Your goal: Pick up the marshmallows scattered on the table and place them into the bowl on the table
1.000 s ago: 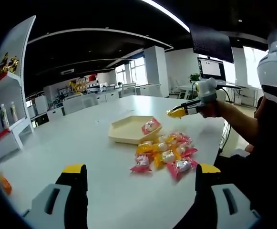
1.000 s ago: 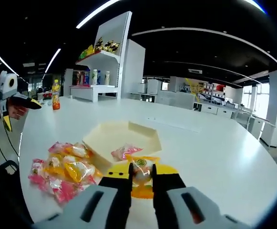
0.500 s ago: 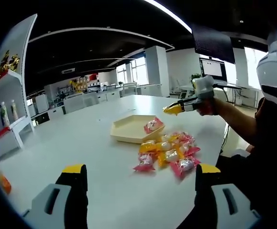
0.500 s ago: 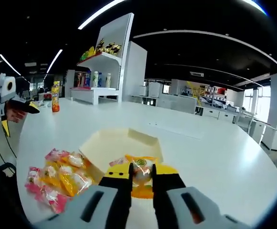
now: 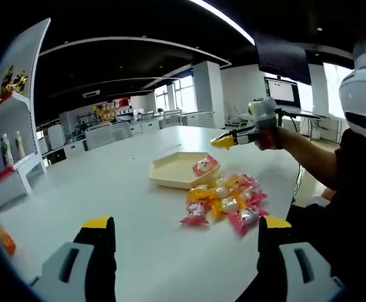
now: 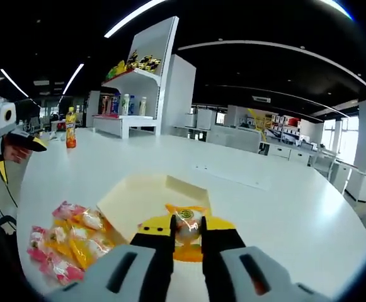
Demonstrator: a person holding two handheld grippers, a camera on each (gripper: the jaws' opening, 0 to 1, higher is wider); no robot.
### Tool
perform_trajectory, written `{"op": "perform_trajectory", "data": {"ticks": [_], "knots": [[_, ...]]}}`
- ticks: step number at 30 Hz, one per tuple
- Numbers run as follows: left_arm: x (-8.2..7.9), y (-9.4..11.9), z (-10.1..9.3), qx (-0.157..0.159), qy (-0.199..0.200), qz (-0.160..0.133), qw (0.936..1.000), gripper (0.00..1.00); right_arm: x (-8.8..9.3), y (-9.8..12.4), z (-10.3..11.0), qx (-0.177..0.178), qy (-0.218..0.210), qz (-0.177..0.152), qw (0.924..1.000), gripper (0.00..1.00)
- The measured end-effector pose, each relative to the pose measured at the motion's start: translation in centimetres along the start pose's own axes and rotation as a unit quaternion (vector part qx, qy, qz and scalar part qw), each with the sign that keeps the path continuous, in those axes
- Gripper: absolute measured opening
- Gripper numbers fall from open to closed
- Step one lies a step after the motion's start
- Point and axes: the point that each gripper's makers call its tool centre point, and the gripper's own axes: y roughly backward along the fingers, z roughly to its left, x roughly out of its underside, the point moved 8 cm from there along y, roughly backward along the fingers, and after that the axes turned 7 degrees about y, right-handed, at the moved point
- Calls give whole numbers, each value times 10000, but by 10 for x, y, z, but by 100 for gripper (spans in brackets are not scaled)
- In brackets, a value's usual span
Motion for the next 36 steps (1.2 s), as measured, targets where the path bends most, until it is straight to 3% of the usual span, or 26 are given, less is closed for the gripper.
{"op": "perform_trajectory", "data": {"ticks": [21,27,32,36], "knots": [[-1,0,-8,39,0,-30,10000,93,-9,-39,-6,-69,-26,25,10000,15],[-2,-2,-9,61,1,-37,10000,93,-8,-54,-4,-194,88,114,9997,15],[0,-3,-8,35,38,13,10000,93,-5,-59,-2,-168,-220,239,9993,15],[1,-3,-7,33,47,21,10000,93,0,-62,-2,-99,-163,346,9992,14]]}}
